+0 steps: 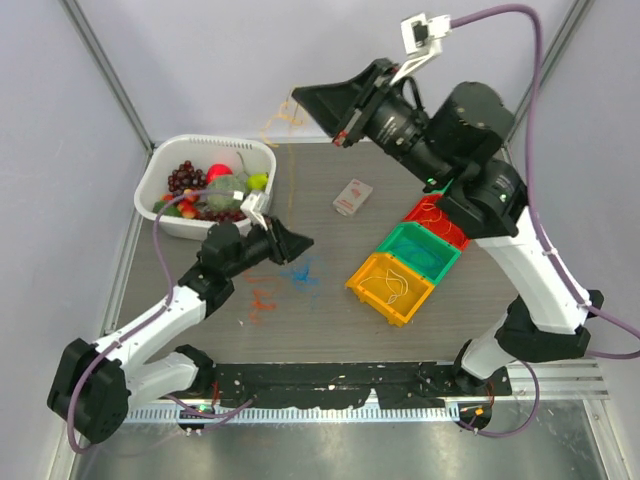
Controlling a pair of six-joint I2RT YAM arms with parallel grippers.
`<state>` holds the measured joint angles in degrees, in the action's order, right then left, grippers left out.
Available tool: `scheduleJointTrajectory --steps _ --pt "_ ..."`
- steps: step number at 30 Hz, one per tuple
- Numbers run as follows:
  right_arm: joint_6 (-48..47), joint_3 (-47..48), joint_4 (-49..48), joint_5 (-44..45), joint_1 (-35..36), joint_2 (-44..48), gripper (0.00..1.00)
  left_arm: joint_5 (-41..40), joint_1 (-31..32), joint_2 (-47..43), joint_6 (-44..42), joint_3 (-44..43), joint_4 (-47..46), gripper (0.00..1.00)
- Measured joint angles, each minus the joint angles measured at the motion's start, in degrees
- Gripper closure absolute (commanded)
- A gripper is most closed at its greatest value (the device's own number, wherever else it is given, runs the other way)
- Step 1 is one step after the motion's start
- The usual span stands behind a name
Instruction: Untangle the cables
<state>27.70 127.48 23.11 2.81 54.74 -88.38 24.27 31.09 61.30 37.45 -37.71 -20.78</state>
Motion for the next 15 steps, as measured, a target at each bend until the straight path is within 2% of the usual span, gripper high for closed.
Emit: scheduleJointTrajectory --steps 3,9,15 --pt "0.5 5.5 -0.6 0.1 0.0 -0.2 0.99 -5.8 -0.1 -1.8 -0.6 8.1 1.9 0.86" --pt "1.4 11.7 -6.8 0.3 -0.1 2.3 0.99 -13.8 -0.4 -3.6 -2.2 17.4 9.1 0.86" --pt "-0.9 7.9 -11.1 3.1 -0.1 8.5 0.99 -19.4 -0.7 -12.6 -3.4 19.3 16.5 0.81"
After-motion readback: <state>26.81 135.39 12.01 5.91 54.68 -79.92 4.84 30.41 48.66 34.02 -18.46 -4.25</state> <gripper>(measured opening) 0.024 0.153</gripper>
